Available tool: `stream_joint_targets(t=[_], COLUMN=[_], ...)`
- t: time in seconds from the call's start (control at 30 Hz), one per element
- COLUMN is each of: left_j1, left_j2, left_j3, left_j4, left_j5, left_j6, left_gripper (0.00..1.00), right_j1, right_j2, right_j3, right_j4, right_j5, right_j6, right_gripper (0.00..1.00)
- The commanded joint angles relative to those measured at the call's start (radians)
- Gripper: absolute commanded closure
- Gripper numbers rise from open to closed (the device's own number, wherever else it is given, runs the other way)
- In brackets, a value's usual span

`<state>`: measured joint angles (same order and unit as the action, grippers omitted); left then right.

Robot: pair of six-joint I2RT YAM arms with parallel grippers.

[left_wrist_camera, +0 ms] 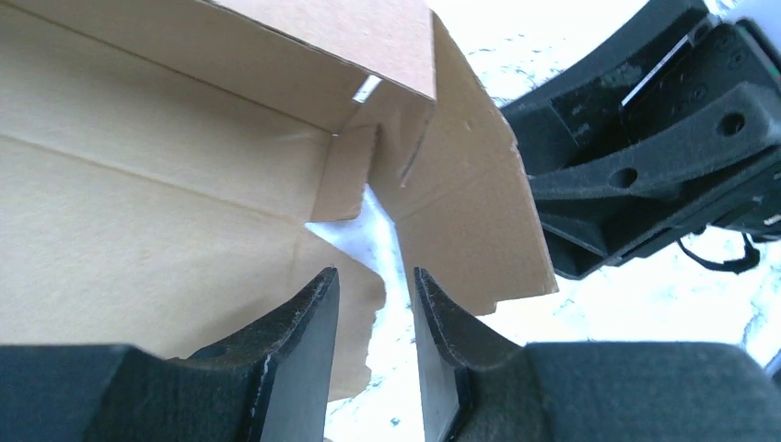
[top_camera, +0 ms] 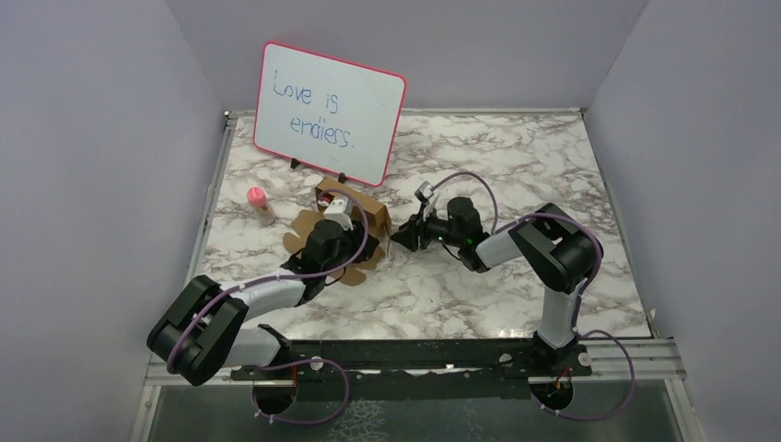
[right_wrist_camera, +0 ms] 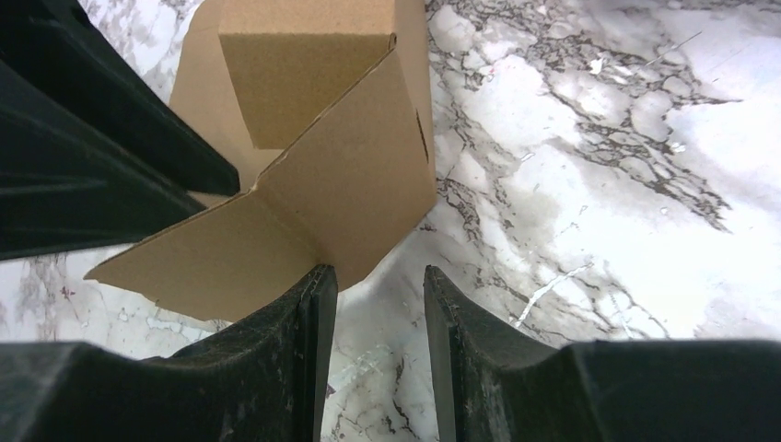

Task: Fold the paper box

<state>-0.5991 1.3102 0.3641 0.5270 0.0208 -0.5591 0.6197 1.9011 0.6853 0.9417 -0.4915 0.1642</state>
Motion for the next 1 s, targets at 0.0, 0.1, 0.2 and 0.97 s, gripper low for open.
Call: stream_joint_targets(t=[0.0,0.1,0.2,0.97], left_j1=[0.026,0.061,0.095,-0.018], left_j2=[-0.072,-0.073,-0.041,0.106], left_j3=[-0.002,-0.001,0.011,0.005], left_j4=[-0.148,-0.201,-0.226,-0.186], left_j5=[-0.119,-0.156,-0.147,0.05], left_j6=[0.018,0.017,0.015,-0.064], left_gripper=[0.63,0.63,0.64,0.67], right_j1=[0.012,0.015,0.018,0.048], right_j2=[0.022,0.025,0.027,0.034], right_j3=[0.02,0.022,0.025,0.061], right_j4=[0.039,0.04,0.041,0.037], right_j5=[-0.036,-0.037,-0.038,0.112], right_j6=[-0.013,-0.015,-0.018,-0.027], right_gripper=[0.55,0.54,0.52,0.42])
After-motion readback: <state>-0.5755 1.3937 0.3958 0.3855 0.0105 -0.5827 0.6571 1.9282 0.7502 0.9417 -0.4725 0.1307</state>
